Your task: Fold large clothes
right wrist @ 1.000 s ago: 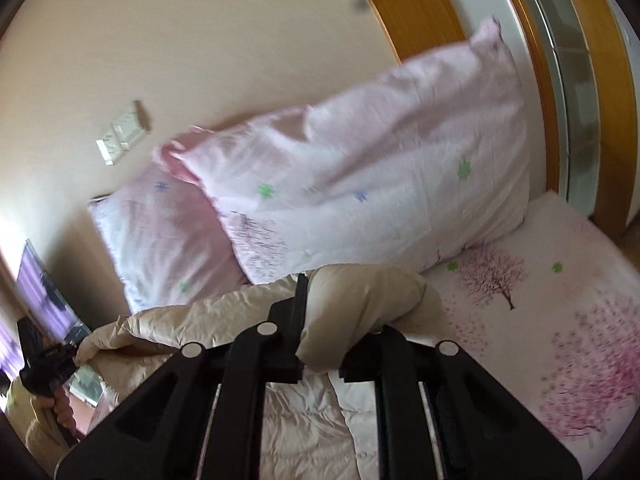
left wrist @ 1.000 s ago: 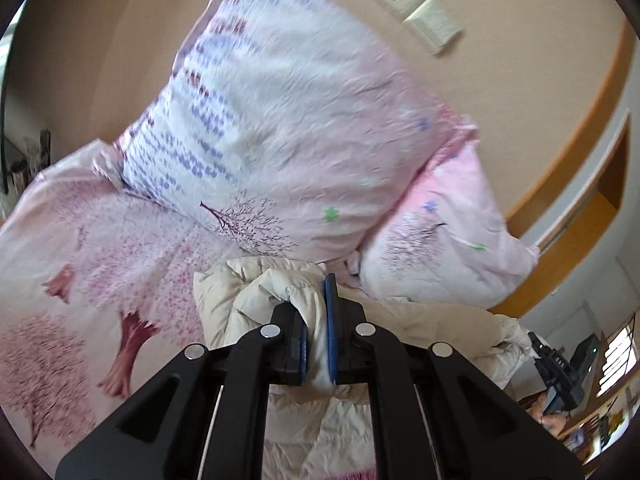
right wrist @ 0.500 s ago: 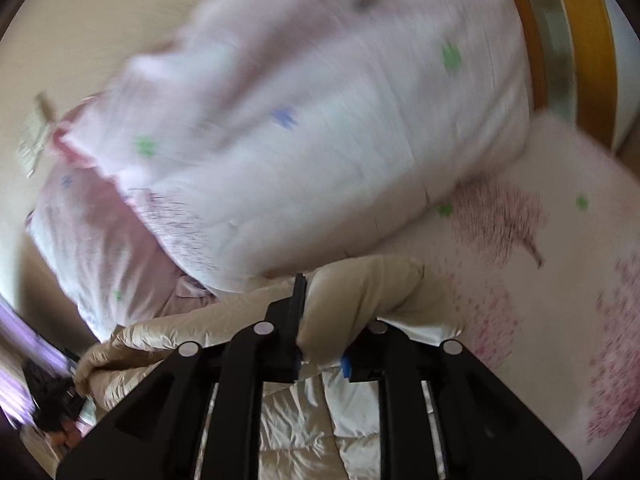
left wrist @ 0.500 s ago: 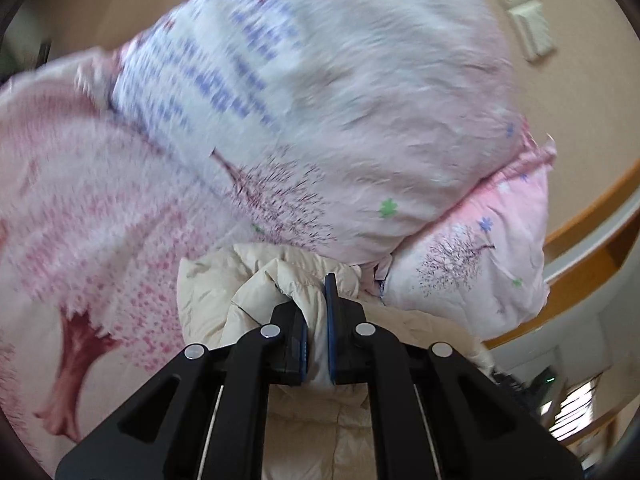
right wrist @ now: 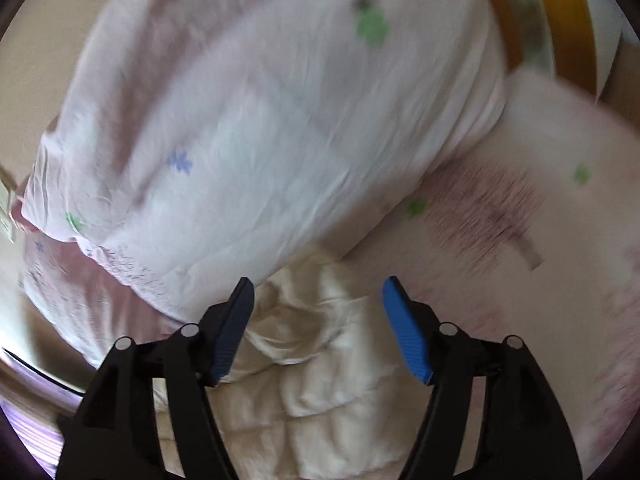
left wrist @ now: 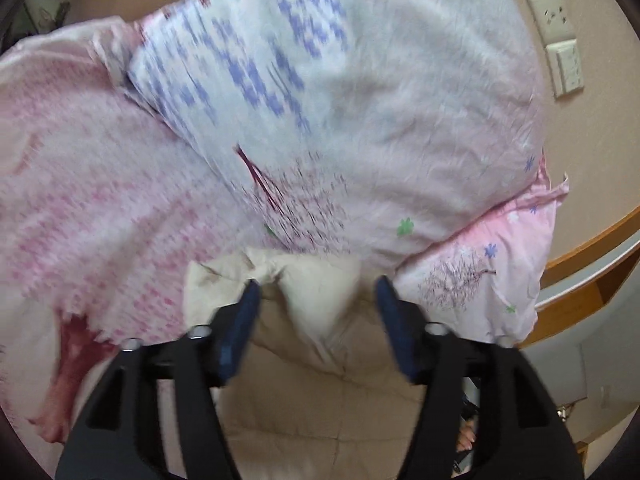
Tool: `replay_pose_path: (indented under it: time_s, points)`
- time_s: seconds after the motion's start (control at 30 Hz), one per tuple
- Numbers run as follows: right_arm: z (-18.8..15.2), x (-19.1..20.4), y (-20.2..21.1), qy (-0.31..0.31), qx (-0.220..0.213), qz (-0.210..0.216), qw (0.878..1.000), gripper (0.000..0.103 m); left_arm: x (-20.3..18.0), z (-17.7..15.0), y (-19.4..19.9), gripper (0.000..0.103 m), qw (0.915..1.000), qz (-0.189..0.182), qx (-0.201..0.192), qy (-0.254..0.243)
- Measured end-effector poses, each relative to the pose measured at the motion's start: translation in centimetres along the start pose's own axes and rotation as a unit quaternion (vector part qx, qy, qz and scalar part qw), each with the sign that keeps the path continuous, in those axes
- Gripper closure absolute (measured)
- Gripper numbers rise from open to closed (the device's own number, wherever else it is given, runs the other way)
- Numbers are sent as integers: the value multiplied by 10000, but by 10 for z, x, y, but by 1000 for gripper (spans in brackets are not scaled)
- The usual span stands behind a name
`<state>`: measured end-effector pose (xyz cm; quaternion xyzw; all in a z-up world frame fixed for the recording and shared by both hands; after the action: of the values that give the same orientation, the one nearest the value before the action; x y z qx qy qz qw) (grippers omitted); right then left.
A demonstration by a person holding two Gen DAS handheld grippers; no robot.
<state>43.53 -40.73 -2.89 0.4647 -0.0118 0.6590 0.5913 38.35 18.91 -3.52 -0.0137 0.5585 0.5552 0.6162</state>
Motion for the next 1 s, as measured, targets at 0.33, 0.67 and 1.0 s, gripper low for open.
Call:
replay_pose_path:
  time_s: [0.33, 0.67, 1.0]
  points:
    - [-21, -3, -21, 895, 980, -218, 9909, 35, 0, -13, -10, 34, 9899, 810, 370, -1100]
    - [-30, 16, -13, 944, 629, 299, 9931, 94, -11, -23, -30, 95, 9820, 1050, 281, -1543]
    - [-49, -25, -32, 366, 902, -956, 9907, 95, 3, -19, -39, 98, 9785, 1569, 147, -1330]
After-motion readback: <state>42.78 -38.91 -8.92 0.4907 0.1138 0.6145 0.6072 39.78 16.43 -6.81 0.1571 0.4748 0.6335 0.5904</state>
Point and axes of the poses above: each gripper's, at about its wrist camera, not at the fingertips, and y roughly against the way its jaws point, x to its left, z to its top, the point moved 8 cm from there along -y, roughly the way its jaws point, and after that the axes turned 8 degrees about z, right-handed, at the moved point
